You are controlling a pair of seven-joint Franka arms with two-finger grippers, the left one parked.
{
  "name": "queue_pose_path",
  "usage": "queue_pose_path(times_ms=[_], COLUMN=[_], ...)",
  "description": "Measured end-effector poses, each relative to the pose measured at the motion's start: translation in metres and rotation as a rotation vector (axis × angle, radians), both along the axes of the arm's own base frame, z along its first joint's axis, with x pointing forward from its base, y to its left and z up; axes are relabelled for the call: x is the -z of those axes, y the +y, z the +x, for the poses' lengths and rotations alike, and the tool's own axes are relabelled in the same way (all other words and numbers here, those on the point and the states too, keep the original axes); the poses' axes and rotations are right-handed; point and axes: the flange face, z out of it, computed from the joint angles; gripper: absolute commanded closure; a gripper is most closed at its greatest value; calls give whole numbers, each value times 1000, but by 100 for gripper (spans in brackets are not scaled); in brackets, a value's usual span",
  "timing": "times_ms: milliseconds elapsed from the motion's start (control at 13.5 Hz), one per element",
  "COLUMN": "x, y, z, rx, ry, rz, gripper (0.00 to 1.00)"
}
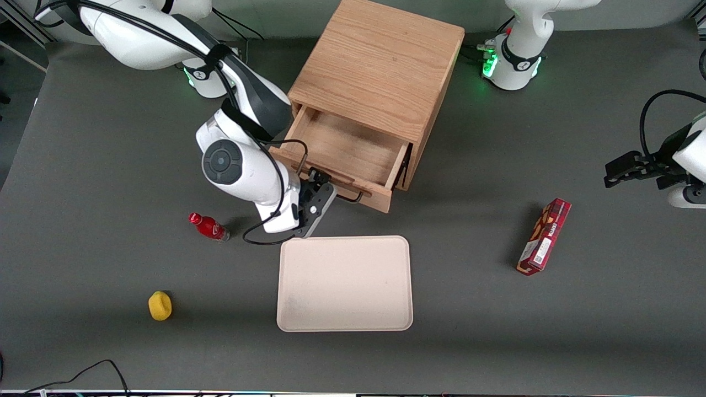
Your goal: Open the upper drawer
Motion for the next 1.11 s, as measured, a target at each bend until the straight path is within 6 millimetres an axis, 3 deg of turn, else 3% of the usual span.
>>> queue_pose_path(times_ms=[815, 1111], x=[-3, -6], y=[-56, -67], z=[49, 57], rx=[52, 75], ry=[-139, -140], rz=[3, 21], gripper=[0, 0])
